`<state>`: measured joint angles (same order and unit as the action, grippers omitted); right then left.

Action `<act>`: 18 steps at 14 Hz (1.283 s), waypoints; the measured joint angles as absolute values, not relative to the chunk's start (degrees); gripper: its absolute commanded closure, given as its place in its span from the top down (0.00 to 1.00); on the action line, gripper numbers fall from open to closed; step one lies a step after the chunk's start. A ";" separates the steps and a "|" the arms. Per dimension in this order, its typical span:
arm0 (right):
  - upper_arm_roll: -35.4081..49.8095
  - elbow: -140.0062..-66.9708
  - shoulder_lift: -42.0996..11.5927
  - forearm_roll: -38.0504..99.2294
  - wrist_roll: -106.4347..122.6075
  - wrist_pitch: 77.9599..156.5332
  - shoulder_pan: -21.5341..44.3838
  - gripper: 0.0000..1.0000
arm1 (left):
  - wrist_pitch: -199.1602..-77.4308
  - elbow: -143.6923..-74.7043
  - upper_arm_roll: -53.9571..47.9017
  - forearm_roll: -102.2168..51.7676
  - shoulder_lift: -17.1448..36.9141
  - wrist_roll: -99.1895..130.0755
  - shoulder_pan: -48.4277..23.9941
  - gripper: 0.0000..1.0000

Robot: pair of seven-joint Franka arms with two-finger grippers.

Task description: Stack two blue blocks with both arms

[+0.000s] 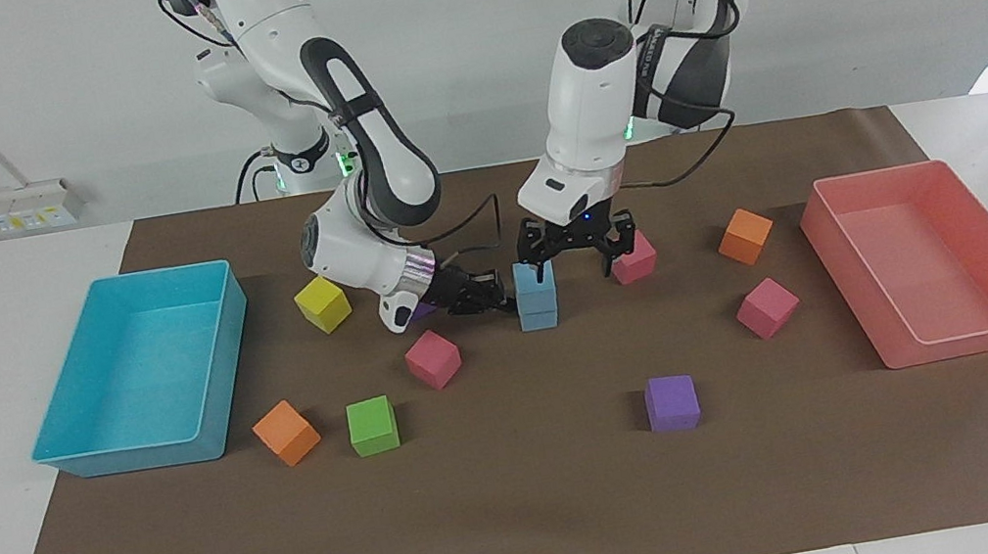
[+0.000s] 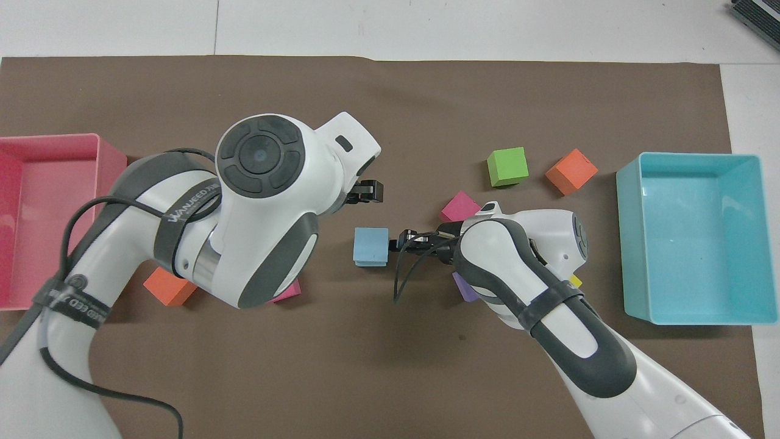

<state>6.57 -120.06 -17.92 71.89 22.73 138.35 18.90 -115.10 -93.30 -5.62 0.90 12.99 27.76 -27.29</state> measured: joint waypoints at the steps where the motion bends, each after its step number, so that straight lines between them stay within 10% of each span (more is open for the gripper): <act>1: 6.39 -120.28 -17.52 71.89 22.73 138.35 18.86 0.00 | -113.41 -93.28 -5.60 0.90 11.53 26.64 -26.11 1.00; 5: 5.94 -121.30 -15.62 67.75 23.07 138.59 16.68 0.00 | -106.16 -93.27 -5.40 0.90 6.67 19.50 -21.16 1.00; 8: 5.79 -122.13 -13.04 62.94 22.94 138.59 13.72 0.26 | -101.46 -93.29 -5.27 0.90 4.45 12.41 -16.99 1.00; 9: 5.74 -122.28 -12.18 60.98 22.06 138.59 12.71 0.48 | -100.20 -93.29 -5.22 0.90 3.87 9.99 -15.63 1.00; 10: 5.73 -122.35 -11.23 57.88 19.90 138.59 11.70 0.92 | -99.25 -93.30 -5.19 0.90 3.37 7.68 -14.24 1.00; 18: 5.60 -118.35 -2.70 20.20 2.33 125.31 2.76 1.00 | -94.28 -93.31 -5.02 0.83 0.32 -9.44 -1.13 1.00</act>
